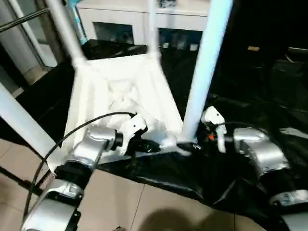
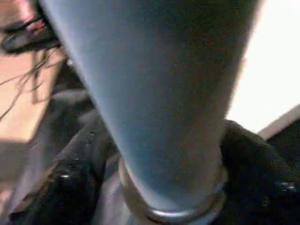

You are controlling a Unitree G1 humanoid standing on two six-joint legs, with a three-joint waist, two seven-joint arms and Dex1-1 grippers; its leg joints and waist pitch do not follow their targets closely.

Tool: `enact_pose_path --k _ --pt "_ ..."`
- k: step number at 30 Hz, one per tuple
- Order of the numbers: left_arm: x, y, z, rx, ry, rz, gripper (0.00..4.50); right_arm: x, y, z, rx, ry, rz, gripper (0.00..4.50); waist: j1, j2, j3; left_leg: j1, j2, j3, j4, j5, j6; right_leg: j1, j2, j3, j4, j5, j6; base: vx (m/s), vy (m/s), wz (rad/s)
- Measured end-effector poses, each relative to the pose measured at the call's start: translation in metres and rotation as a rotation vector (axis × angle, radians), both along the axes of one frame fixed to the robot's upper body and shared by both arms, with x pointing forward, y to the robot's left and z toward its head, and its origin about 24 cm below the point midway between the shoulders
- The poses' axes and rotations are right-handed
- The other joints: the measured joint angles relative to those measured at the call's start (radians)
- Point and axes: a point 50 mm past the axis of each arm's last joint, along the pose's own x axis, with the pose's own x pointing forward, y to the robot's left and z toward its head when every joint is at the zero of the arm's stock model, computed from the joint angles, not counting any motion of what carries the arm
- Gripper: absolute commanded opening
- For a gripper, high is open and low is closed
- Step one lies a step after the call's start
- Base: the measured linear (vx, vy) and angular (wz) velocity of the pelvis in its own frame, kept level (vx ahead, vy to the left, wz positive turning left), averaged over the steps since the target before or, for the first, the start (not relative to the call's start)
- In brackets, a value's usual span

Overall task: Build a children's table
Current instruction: Rotate leg to tighten

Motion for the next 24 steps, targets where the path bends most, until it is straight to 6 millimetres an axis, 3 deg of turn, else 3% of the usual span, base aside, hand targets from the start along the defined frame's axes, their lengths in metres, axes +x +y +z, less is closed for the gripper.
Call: enact_pose_path --k 5,6,15,21,24 --pt "-0.003 0.001 0.0 0.004 0.023 -0.049 0.0 -0.004 0.0 0.0 -0.008 0.022 0.06 3.03 -0.001 0.0 0.0 0.0 0.0 0.0 0.001 -0.003 -0.005 0.0 0.0 0.0 0.001 0.0 0.0 0.0 0.0 0.0" --pt "-0.003 0.001 0.0 0.004 0.026 -0.053 0.0 -0.004 0.0 0.0 -0.007 0.025 0.065 2.74 -0.001 0.0 0.0 0.0 0.0 0.0 0.001 -0.003 -0.005 0.0 0.0 0.0 0.001 0.0 0.0 0.0 0.0 0.0" --pt "-0.003 0.0 -0.001 -0.001 0.028 -0.054 0.0 -0.007 0.0 0.0 -0.007 0.032 0.055 2.63 0.002 0.0 0.0 0.0 0.0 0.0 0.001 -0.003 -0.005 0.0 0.0 0.0 0.001 0.0 0.0 0.0 0.0 0.0" --pt "0.003 -0.002 -0.005 -0.013 0.005 0.072 0.0 0.001 0.007 -0.009 0.045 -0.015 -0.164 2.61 -0.014 0.001 0.0 0.006 -0.001 0.0 0.002 -0.003 -0.006 0.004 0.0 0.001 0.002 0.004 -0.004 0.0 0.0 0.0" --pt "0.007 -0.01 -0.009 -0.02 -0.013 0.171 0.0 0.012 0.018 -0.019 0.085 -0.039 -0.378 2.6 -0.029 0.002 -0.001 0.013 -0.001 0.0 0.001 -0.003 -0.007 0.009 0.0 0.002 0.001 0.003 -0.001 0.0 0.0 0.0"
